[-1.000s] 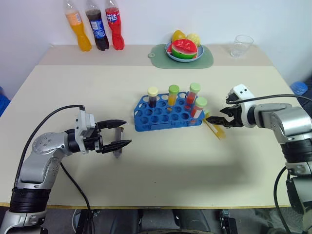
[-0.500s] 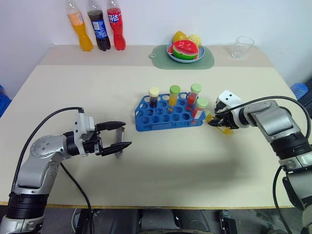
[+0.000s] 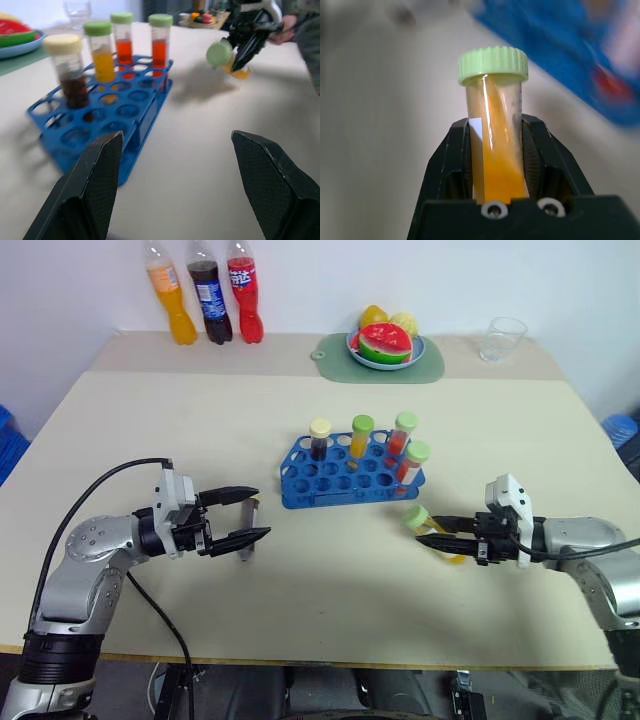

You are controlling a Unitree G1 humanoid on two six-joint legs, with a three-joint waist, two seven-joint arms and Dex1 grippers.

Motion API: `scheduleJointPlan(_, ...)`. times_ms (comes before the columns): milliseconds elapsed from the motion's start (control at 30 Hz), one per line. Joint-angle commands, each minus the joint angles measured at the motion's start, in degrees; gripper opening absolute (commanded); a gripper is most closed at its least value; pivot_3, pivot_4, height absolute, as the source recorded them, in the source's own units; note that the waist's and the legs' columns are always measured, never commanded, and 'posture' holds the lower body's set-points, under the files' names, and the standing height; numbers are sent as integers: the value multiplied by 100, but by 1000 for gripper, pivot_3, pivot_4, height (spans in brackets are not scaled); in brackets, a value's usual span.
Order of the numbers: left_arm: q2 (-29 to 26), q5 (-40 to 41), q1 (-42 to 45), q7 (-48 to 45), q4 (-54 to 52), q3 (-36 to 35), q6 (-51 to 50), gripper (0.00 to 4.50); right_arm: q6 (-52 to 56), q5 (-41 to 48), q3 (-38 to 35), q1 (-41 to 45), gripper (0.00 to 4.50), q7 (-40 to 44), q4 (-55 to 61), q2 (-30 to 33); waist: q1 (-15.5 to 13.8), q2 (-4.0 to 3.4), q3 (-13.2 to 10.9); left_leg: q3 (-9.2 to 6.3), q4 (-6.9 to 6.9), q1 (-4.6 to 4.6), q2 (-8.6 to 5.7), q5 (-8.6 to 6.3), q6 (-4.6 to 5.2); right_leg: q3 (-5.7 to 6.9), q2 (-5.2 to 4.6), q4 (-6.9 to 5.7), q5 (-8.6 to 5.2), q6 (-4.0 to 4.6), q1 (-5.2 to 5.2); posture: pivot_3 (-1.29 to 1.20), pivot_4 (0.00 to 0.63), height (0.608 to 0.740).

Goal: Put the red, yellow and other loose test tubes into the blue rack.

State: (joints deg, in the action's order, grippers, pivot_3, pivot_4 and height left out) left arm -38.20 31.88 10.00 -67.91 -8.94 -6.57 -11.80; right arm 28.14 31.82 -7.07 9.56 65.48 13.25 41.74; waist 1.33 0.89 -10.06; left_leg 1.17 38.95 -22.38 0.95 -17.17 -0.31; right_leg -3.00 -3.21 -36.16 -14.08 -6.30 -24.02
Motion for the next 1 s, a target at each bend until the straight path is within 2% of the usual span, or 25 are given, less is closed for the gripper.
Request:
scheduleJointPlan(33,0,0,172,-108,101,11,120,3580,-726,109,14,588,1102,-712,186,-963,52,1,1,0,1,2,2,0,0,-1,2,-2,1,2,0,0,150,740)
scheduleJointPlan(133,25,15,249,-147,201,30,128,3580,-1550,-440,369,908,1102,-1231,-167,-1850,76,1,0,-6,0,1,6,1,-1,0,13,-10,2,1,-4,0,150,740)
scheduleJointPlan(300,45,11,246,-136,226,37,135,3580,-2976,-1204,790,1242,1102,-1894,-1197,-2980,53,1,1,-5,-11,-11,0,1,-3,3,-1,-9,3,0,-18,0,150,740)
scheduleJointPlan(367,33,50,205,-114,191,-6,104,3580,-3401,-1444,826,1373,1102,-2132,-1639,-3247,78,-1,-1,3,-11,-12,-2,2,-4,2,-10,-8,4,0,-21,0,150,740)
scheduleJointPlan(667,-43,83,27,17,8,-152,86,3580,-4935,-1917,674,1847,1102,-2631,-3546,-3449,108,-2,-1,1,-12,-10,-2,4,-8,4,-22,-11,4,0,-21,0,150,740)
scheduleJointPlan(1000,-34,97,-104,154,-120,-243,59,3580,-5491,-1793,684,1823,1102,-2574,-4319,-3604,109,0,2,-10,-11,3,-3,7,-12,4,-34,-15,4,2,-3,0,150,740)
